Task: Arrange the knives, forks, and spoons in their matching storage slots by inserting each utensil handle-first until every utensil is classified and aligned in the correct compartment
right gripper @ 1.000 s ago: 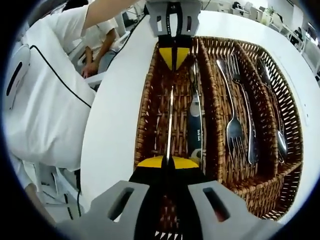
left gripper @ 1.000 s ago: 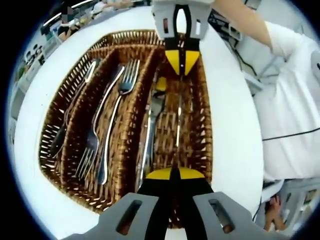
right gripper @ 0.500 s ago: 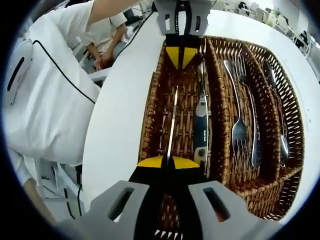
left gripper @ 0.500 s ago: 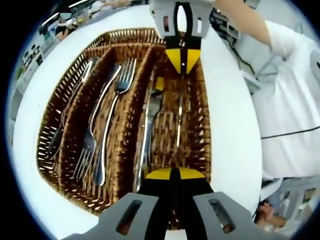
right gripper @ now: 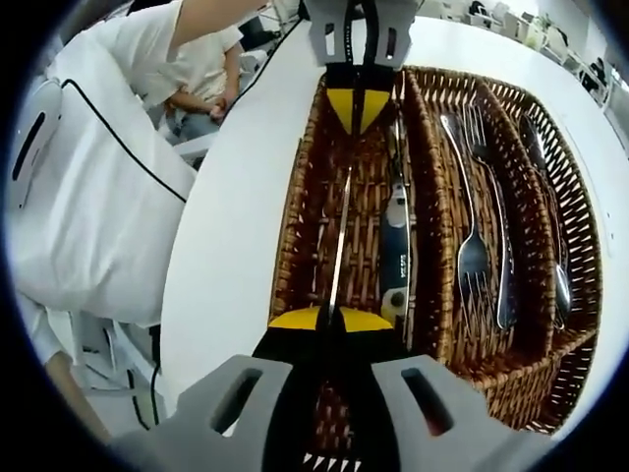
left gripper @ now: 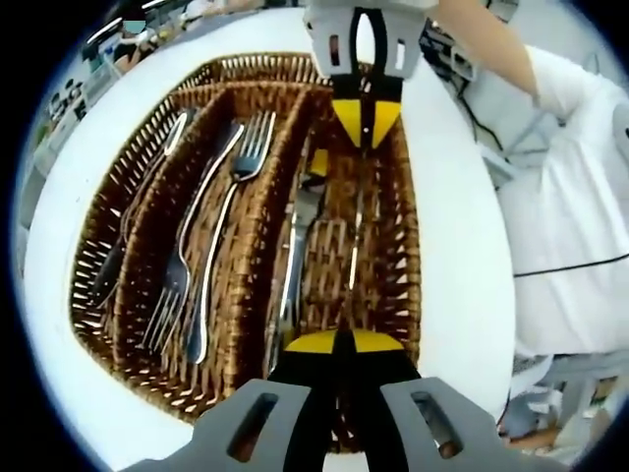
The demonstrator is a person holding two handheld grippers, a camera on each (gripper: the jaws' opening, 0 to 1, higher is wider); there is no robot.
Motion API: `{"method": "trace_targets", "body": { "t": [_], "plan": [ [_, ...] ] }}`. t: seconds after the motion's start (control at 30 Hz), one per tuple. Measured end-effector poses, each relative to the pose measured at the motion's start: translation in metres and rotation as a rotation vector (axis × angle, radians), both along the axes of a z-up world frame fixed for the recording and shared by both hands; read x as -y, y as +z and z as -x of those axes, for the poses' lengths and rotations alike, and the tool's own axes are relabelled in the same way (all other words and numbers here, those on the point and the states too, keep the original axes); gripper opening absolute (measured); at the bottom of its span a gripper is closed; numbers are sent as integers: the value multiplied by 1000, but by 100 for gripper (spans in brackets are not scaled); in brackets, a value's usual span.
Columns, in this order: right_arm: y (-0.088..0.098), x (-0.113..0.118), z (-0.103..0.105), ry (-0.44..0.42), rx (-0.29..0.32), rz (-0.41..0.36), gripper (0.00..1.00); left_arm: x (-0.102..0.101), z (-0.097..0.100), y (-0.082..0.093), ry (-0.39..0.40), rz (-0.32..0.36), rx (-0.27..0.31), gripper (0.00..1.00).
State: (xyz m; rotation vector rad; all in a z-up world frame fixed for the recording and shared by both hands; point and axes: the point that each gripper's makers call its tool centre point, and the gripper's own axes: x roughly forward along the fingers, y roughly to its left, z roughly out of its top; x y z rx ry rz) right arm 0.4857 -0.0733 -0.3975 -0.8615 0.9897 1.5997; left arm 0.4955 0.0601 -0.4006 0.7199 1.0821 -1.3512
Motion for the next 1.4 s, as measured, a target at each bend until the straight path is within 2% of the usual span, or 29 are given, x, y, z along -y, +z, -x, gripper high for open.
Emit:
{"method": "trace_targets", "body": {
  "t": [0.17, 0.23, 0.83, 1.4],
  "plan": [
    [-2, 1, -2, 1, 9, 9, 5, 0, -5, 2, 15, 4, 24, 3],
    [-1, 1, -5, 15, 27, 7, 5, 0, -5, 3, 14, 9, 24, 3],
    [-4, 5, -7, 5, 57, 29, 10, 0, -8, 1, 20, 11, 62, 7],
    [-3, 7, -12, -7, 77, 32, 13, -1, -6, 0, 17, 7, 78, 9]
  ]
}}
